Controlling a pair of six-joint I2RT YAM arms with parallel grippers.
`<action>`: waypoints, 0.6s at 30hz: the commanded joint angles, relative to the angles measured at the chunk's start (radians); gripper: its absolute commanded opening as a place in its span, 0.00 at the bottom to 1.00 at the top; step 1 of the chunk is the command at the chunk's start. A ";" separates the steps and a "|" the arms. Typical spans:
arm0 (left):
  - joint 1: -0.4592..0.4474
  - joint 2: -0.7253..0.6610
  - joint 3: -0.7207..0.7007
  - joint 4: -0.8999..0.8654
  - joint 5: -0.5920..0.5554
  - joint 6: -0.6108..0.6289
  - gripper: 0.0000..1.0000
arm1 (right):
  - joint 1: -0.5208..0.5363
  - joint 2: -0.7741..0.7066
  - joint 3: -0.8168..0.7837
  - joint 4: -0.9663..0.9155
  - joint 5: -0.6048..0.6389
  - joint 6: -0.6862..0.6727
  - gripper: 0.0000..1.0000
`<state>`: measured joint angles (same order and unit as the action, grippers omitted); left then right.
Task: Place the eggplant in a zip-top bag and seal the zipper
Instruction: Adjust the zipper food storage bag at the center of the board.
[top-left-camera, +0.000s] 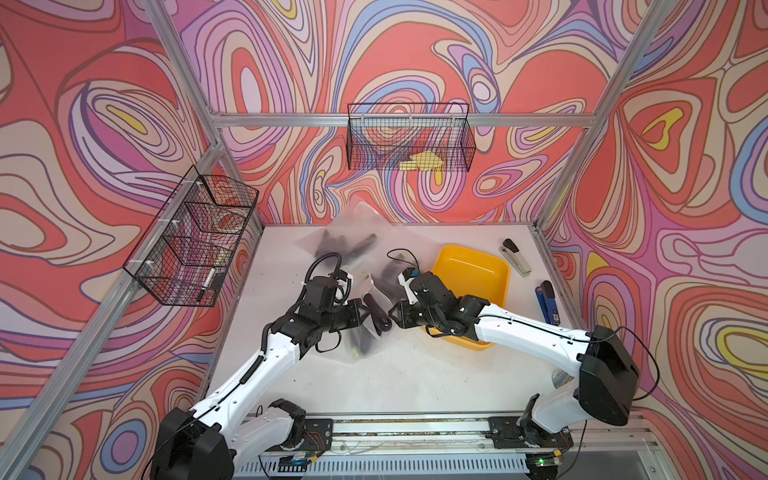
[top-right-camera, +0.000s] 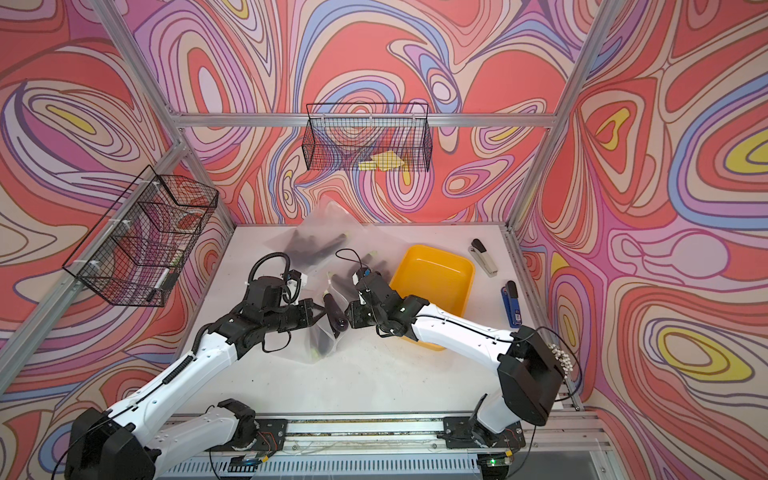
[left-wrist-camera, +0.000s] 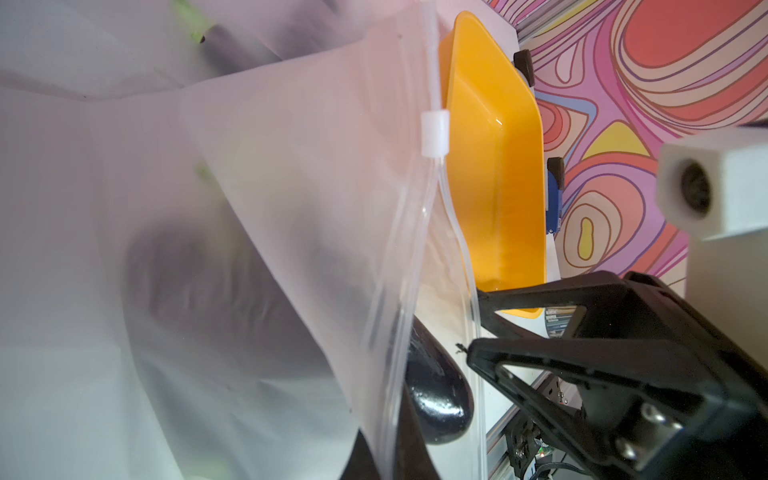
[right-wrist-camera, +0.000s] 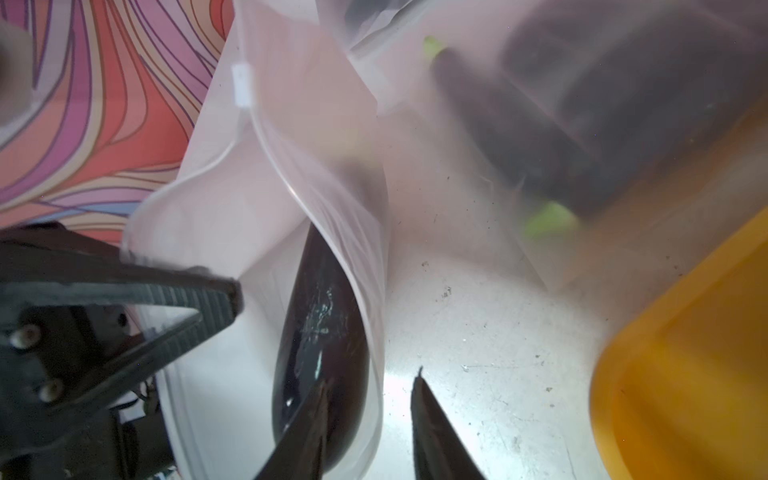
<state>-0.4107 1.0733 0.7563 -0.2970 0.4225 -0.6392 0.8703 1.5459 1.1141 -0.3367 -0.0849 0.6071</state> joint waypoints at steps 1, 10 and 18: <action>0.005 -0.034 0.048 -0.025 0.008 0.013 0.00 | 0.017 0.043 0.033 -0.002 -0.014 -0.019 0.15; 0.007 -0.094 0.407 -0.347 -0.113 0.169 0.00 | 0.041 0.051 0.527 -0.154 -0.072 -0.208 0.00; 0.010 -0.096 0.574 -0.486 -0.264 0.254 0.00 | 0.041 0.114 0.621 -0.190 -0.067 -0.243 0.00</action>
<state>-0.4103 0.9588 1.3079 -0.6361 0.2466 -0.4488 0.9058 1.6100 1.7355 -0.4511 -0.1539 0.3977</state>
